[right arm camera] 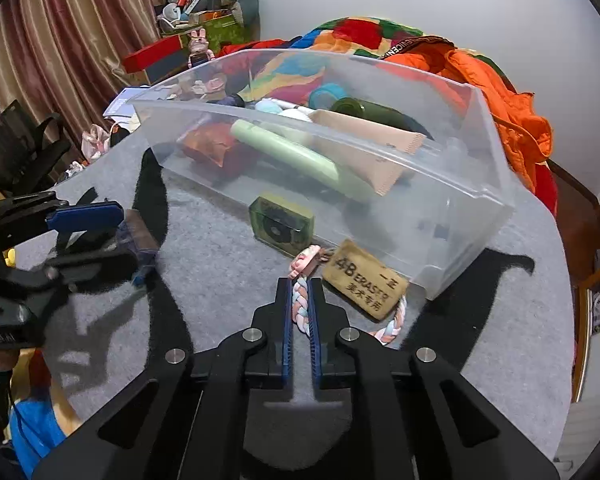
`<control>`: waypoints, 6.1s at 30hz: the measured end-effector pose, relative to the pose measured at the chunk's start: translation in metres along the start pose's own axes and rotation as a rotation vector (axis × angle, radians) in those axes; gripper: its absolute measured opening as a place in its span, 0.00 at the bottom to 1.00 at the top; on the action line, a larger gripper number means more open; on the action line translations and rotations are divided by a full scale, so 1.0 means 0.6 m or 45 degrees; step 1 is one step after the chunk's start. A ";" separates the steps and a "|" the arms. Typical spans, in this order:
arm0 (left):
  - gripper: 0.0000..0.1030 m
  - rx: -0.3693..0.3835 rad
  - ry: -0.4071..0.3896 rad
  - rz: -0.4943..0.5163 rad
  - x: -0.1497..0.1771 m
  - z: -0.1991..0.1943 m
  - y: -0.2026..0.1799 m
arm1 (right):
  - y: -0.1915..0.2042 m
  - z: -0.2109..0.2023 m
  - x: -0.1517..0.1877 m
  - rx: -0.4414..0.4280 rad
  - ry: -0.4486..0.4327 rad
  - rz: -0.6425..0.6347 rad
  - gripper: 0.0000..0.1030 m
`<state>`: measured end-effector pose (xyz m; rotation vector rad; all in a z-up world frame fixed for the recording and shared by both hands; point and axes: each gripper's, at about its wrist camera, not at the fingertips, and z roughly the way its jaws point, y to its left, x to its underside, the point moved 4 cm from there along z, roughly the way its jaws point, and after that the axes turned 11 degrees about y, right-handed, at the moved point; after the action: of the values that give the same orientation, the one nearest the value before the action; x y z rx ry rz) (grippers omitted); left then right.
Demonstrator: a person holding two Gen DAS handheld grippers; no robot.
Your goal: Organize objects
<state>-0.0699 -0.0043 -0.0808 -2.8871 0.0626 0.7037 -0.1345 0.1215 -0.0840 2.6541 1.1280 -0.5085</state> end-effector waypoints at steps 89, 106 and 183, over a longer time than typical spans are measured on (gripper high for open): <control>0.86 -0.095 -0.242 -0.014 -0.143 -0.089 -0.006 | -0.047 -0.156 -0.043 0.021 -0.365 0.155 0.37; 0.86 -0.055 -0.022 -0.028 -0.087 0.013 -0.023 | -0.016 -0.024 0.030 -0.044 -0.064 0.072 0.42; 0.33 -0.036 -0.110 -0.109 -0.183 0.006 0.002 | -0.059 -0.072 -0.097 -0.150 -0.314 0.300 0.24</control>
<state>-0.1693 -0.0049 -0.0335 -2.8619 -0.0816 0.8187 -0.1879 0.1217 -0.0240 2.4941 0.7400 -0.6774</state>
